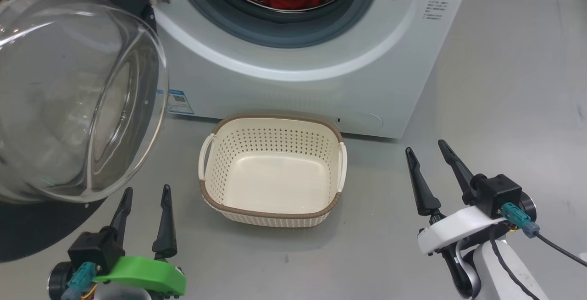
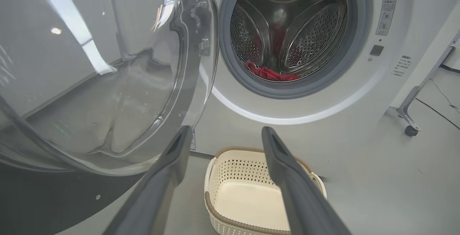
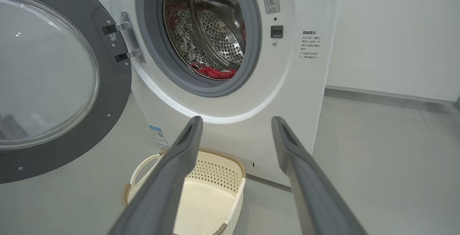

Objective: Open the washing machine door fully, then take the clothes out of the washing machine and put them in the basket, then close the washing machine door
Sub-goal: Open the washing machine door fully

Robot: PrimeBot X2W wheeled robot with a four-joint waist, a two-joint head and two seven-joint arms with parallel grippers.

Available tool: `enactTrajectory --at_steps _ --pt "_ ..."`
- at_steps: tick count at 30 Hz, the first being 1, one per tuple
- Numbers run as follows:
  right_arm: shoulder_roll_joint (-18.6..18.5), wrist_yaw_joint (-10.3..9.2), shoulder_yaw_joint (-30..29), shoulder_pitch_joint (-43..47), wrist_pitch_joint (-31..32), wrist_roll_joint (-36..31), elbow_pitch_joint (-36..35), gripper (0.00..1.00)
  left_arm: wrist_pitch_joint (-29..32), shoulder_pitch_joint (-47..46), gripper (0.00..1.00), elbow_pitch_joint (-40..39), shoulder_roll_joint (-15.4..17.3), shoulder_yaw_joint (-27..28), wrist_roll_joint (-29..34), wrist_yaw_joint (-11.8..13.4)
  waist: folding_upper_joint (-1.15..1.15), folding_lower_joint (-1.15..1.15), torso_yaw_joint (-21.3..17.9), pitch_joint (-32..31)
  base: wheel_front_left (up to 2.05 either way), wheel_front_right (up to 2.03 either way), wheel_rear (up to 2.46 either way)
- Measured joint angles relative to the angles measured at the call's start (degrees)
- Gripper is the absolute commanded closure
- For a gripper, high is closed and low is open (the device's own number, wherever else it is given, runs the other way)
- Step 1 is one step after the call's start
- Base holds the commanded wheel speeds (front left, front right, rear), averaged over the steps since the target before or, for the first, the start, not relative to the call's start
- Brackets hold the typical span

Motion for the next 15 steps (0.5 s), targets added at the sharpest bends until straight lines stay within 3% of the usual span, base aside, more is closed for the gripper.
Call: enactTrajectory --at_steps 15 --pt "0.16 -0.09 0.60 3.27 0.00 2.27 -1.40 0.00 3.58 1.11 0.00 -1.31 1.08 -0.82 0.52 0.02 0.00 0.00 -9.18 -1.73 0.00 0.00 0.00"
